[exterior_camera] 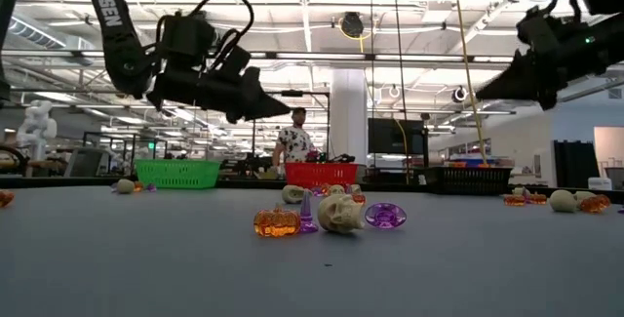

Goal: Sort Halloween decoration
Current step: Put the white skull toy into the black bin

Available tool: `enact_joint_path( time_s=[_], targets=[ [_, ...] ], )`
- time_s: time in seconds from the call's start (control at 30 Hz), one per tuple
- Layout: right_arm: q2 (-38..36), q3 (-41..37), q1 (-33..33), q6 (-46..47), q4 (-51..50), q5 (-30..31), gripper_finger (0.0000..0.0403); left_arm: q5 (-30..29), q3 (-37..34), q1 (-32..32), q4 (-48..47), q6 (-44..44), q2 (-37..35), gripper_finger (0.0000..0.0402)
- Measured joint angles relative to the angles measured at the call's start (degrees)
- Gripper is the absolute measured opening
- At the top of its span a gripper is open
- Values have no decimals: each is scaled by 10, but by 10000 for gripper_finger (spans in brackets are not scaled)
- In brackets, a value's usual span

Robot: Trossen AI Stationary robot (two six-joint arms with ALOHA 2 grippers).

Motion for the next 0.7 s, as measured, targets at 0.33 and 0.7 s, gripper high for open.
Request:
enact_joint_path(
  time_s=[0.33, 0.7],
  targets=[
    [129, 42, 0, 231, -195, -26, 23, 22, 0, 41, 2, 31, 0, 11],
    [241, 43, -23, 382, -201, -82, 130, 25, 0, 43, -6, 31, 0, 11]
  ],
)
